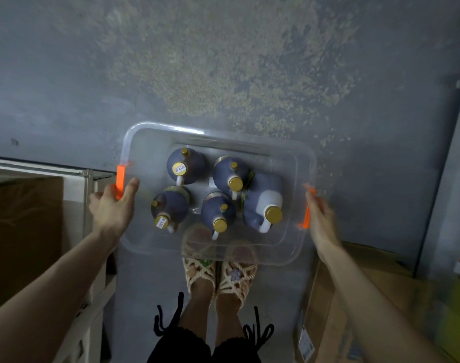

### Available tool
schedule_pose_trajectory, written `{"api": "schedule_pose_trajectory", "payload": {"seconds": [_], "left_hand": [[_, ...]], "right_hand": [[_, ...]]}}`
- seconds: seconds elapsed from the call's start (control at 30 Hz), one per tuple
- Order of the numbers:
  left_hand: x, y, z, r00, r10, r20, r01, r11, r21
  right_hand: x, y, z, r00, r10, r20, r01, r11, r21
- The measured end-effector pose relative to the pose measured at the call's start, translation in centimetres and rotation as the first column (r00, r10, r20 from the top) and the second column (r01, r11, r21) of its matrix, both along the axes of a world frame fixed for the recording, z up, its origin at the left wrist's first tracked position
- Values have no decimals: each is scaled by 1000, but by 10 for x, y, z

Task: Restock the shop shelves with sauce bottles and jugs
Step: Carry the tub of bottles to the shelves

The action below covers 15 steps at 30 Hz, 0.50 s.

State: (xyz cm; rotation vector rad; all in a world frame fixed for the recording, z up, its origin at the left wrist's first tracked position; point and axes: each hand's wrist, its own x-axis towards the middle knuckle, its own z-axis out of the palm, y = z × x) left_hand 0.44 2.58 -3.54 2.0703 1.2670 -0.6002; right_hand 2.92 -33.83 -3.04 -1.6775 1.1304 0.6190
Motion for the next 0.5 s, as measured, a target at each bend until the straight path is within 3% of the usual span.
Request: {"api": "schedule_pose_trajectory", "payload": {"seconds": [0.17, 0.3, 0.5], "left_hand": [[4, -1, -10, 989, 106, 101, -94, 988, -123], [7, -5, -6, 986, 88, 145, -76, 993, -88], [11, -4, 13, 984, 87, 155, -57, 980, -192]], "right_hand": [[-3, 3, -8, 999, -5, -37, 3, 998, -60], [-3, 4, -9, 999, 16, -46, -20, 997, -77], [6, 0, 6, 996, 44, -84, -49, 997, -61]]}}
